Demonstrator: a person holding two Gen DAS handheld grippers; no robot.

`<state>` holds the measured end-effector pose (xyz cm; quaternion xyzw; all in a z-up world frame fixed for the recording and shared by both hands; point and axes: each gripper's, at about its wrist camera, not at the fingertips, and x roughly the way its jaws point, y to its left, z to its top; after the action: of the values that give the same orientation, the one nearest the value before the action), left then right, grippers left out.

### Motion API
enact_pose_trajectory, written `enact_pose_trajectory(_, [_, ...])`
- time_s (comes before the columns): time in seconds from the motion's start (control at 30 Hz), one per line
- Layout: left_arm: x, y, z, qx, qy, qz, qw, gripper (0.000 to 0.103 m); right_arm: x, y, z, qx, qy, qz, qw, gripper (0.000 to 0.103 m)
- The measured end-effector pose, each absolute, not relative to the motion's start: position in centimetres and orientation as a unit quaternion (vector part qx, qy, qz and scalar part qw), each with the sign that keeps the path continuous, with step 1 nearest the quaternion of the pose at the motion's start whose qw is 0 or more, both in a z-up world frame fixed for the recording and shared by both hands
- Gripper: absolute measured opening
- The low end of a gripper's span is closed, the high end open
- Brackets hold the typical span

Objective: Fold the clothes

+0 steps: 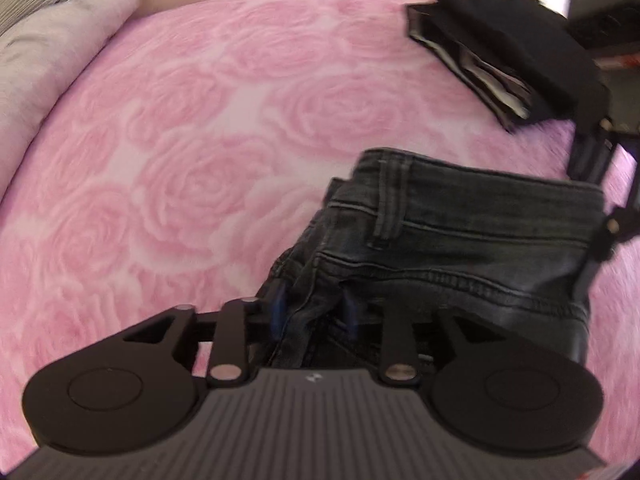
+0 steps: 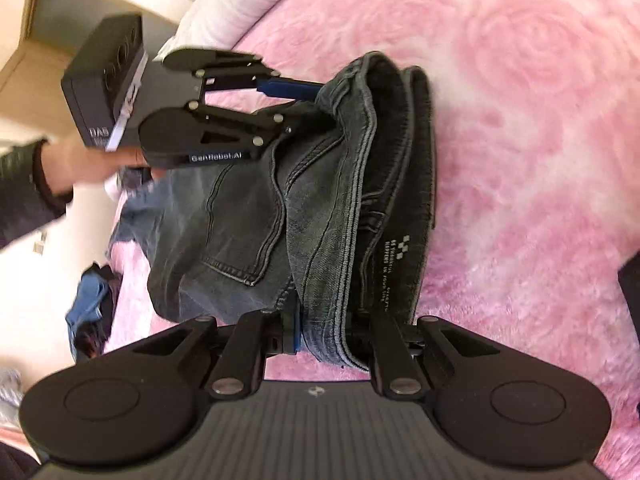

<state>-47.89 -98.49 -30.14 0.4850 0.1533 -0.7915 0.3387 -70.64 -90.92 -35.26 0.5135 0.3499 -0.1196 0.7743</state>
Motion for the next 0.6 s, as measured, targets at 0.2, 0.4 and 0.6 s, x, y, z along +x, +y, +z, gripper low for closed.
enact_pose_trajectory(0.2, [-44.7,-96.2,-28.1,0.437,0.184,-0.776,0.416,0.048,-71.2,-91.2,-34.2,0.515,0.331,-0.152,0.776,0.041])
enact_pose_trajectory(0.4, [-39.3,-90.1,-25.7,0.428,0.199,-0.729,0.496,0.064,-72.7,-89.1,-29.5,0.438,0.278,-0.273,0.810,0.073])
enact_pose_trajectory(0.6, [-31.9,-82.5,-24.4,0.437,0.224,-0.659,0.570,0.064,-67.6,-84.3,-25.6,0.326,0.303,-0.295,0.845,0.074])
